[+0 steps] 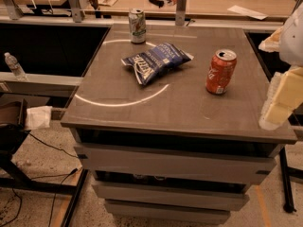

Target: Knock coke can over

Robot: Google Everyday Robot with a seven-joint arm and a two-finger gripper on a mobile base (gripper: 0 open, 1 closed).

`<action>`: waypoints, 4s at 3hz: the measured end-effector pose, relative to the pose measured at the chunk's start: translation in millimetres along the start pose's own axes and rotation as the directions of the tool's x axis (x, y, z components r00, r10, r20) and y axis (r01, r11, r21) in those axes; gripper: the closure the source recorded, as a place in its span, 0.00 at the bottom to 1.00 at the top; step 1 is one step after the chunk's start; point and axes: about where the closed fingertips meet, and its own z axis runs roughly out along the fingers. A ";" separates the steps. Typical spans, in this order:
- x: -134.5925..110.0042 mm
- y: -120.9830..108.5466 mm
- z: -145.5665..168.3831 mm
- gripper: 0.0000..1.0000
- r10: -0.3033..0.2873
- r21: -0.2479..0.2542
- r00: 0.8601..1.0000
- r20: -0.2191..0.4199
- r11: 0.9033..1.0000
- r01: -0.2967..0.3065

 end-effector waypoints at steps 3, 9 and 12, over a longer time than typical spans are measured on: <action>22.0 -2.9 17.4 0.00 0.258 -0.101 0.945 0.200 0.965 -0.242; 46.4 -0.9 91.1 0.00 0.431 -0.144 0.610 0.665 0.875 -0.463; 41.0 -40.5 132.5 0.00 0.326 -0.113 0.575 0.750 0.921 -0.374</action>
Offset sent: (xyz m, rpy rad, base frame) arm 0.0029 -0.0231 -0.0145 0.3456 0.0769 -0.1803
